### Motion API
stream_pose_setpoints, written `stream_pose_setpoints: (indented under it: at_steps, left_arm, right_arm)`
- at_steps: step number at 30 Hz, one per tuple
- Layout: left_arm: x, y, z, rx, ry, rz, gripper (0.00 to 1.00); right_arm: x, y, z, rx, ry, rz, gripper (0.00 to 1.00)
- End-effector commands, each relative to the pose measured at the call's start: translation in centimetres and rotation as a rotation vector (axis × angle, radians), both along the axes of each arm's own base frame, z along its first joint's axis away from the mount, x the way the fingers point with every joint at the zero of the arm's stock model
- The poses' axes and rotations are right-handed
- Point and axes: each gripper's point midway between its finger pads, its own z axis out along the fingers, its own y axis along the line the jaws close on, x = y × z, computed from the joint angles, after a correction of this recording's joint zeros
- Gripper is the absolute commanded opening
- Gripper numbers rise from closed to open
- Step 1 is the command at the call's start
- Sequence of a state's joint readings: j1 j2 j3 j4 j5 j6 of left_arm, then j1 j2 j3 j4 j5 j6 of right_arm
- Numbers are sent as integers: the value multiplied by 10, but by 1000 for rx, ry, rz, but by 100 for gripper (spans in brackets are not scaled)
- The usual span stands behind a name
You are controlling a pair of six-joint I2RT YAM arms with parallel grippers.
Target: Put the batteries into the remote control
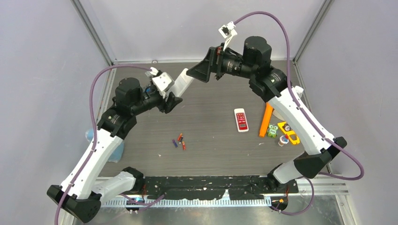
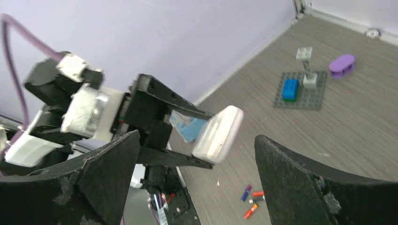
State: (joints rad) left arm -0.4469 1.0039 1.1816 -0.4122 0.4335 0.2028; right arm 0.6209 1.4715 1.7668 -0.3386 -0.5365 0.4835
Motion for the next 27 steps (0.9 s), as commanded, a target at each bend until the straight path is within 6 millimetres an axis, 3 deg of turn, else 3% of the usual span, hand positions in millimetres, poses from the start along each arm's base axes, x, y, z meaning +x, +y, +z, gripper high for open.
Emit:
stream_pose_setpoints:
  at_steps: [1,5,13,20,23,27]
  left_arm:
    - [6,10,33,117,-231,13,0]
    - [3,7,37,165,-305,-11,0]
    - [-3,0,24,222,-393,-82,0]
    - [-5,-2,10,273,-368,-123,0]
    - [-5,-1,9,279,-370,-123,0]
    - [-7,-1,8,276,-372,-124,0]
  right_arm:
    - [2,2,-37,-169,43,3,98]
    - [1,9,-54,-243,70,12,100]
    - [1,26,-69,-229,174,48,78]
    - [-5,34,-79,-201,243,87,73]
    - [-8,36,-84,-200,275,111,65]
    - [-11,41,-90,-195,322,139,43]
